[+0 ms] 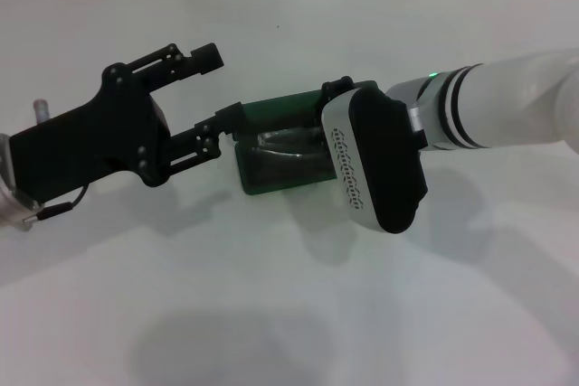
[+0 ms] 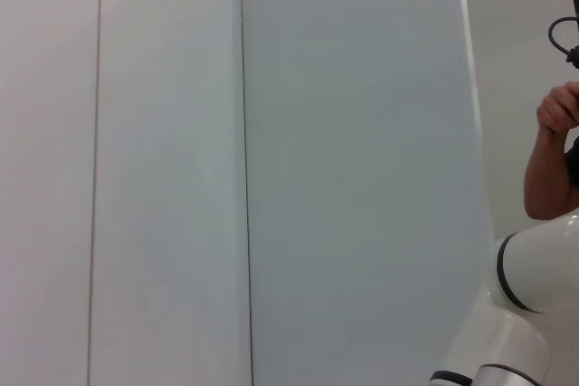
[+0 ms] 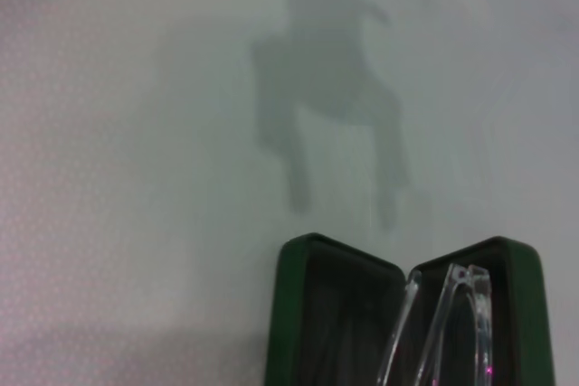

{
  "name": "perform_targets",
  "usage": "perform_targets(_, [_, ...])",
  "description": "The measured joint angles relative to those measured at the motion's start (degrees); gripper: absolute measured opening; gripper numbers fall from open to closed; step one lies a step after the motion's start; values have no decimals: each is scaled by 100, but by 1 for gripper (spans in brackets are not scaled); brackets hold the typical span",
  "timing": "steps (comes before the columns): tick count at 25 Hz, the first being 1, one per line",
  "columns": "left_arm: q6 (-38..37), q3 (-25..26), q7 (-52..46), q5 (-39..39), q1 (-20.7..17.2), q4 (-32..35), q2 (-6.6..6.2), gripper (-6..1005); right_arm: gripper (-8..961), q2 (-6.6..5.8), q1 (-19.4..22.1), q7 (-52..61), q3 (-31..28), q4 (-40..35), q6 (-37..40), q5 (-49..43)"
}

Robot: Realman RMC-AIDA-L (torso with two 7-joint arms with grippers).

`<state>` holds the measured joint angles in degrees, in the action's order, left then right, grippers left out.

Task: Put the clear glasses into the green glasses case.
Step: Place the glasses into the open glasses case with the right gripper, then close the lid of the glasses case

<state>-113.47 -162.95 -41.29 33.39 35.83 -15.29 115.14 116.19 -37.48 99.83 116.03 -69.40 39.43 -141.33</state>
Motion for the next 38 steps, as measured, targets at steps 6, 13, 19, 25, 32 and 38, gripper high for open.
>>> perform_targets(6, [10, 0, 11, -8, 19, 0, 11, 682, 252, -1, -25, 1, 136, 93, -85, -6])
perform_targets(13, [10, 0, -5, -9, -7, 0, -2, 683, 259, 0, 83, 1, 143, -136, -60, 2])
perform_targets(19, [9, 0, -11, -9, -32, -64, -7, 683, 458, -10, 264, -22, -36, -396, 120, 67])
perform_targets(25, [9, 0, -15, -8, 44, -69, 2, 682, 465, -25, 278, -188, -757, -575, 1159, 1135])
perform_targets(32, [19, 1, -18, 23, 75, -70, 8, 682, 466, -44, 263, -1267, -3438, -93, 3225, 3532])
perform_targets(38, [551, 8, -211, 267, 100, -70, 59, 683, 466, -70, 465, -1937, -5151, 1315, 3337, 4943])
